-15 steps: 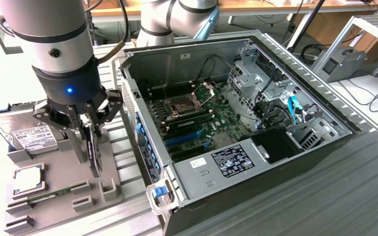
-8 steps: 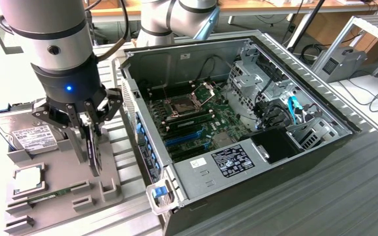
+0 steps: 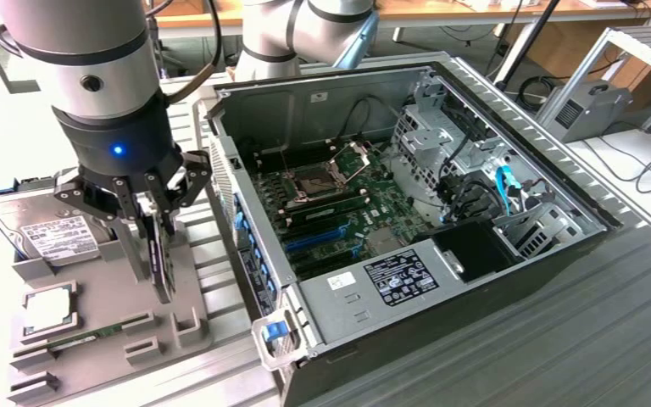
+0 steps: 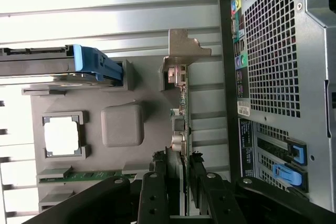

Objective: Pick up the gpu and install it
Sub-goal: 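Pick up the gpu and move the gpu toward the slot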

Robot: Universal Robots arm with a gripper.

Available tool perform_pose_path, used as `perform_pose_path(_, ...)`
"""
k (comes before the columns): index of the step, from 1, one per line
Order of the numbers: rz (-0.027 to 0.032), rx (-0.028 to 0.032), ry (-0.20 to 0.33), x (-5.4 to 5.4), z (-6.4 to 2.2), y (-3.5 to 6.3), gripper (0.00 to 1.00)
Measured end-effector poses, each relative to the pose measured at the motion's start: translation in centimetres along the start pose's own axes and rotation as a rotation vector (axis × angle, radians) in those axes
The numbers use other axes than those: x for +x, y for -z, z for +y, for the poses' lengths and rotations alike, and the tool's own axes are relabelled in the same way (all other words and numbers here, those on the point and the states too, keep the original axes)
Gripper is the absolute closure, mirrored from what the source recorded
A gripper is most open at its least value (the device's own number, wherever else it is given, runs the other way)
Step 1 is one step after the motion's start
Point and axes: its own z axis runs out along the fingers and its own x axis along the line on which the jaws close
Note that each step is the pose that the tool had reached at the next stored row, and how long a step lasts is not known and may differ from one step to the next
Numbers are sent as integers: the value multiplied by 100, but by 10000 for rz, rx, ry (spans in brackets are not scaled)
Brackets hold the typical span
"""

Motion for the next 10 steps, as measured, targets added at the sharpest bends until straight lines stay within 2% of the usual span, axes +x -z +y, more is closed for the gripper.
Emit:
perform_pose_path(6, 0, 0, 0, 0, 0, 15, 71)
perform_pose_path(8, 0, 0, 0, -2, 2, 72, 71)
perform_pose_path(10, 0, 0, 0, -2, 2, 74, 71)
